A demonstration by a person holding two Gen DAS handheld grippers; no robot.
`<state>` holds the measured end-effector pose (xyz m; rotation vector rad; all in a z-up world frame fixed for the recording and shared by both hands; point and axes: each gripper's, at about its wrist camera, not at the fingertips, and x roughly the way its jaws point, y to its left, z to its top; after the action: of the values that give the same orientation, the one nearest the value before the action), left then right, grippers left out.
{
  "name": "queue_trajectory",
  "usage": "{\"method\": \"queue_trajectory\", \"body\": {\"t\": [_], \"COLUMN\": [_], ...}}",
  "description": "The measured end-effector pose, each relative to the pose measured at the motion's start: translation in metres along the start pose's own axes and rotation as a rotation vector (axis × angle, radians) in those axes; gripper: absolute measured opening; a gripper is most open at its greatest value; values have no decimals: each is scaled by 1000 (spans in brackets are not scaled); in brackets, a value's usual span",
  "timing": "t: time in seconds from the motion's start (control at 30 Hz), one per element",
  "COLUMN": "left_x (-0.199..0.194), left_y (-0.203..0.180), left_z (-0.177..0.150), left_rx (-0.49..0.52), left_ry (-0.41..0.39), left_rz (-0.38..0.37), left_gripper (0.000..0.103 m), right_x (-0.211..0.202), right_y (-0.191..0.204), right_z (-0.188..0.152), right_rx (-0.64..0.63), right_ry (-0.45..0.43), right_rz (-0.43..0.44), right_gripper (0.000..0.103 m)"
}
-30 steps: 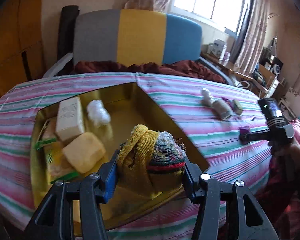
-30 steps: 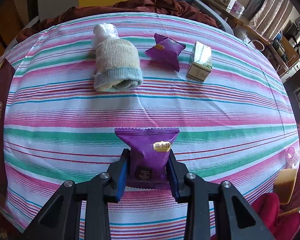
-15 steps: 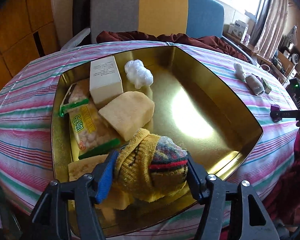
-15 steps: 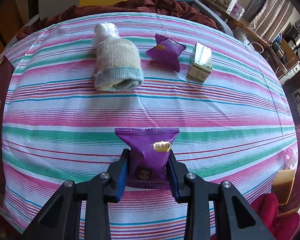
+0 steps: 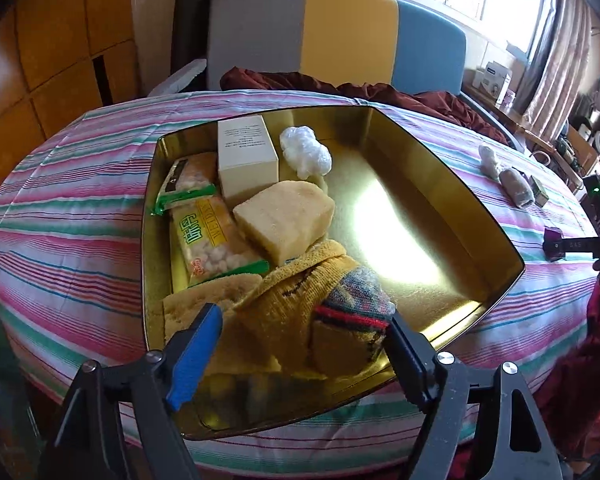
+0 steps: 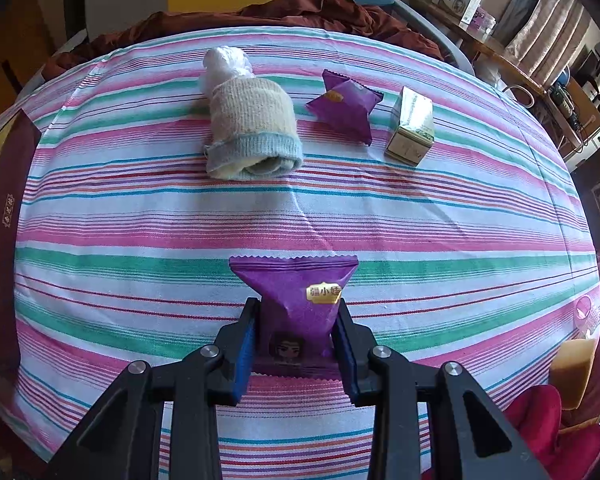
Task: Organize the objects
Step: 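Lower the yellow knit bundle into the gold tray and open the left tool, then lower the purple packet into the gold tray and open the right tool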
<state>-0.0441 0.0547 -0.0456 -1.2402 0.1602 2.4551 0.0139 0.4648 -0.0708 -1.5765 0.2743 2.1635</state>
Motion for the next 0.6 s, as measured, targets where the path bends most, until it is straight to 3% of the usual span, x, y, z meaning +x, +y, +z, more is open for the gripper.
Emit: {"method": "queue_trajectory", "body": {"t": [0.07, 0.3, 0.6], "left_x": [0, -9, -28], "left_y": [-5, -11, -7], "left_z": [-3, -5, 0], "left_rx": [18, 31, 11], "left_ry": [-5, -48, -109], "left_rz": [33, 36, 43], "left_gripper": [80, 80, 82], "right_x": [-3, -39, -111], "right_y": [3, 32, 141], "right_z": [-3, -15, -1], "right_rx": [4, -18, -251], "right_ry": [2, -51, -191], "right_rz": [19, 134, 385], "right_gripper": [35, 34, 34]}}
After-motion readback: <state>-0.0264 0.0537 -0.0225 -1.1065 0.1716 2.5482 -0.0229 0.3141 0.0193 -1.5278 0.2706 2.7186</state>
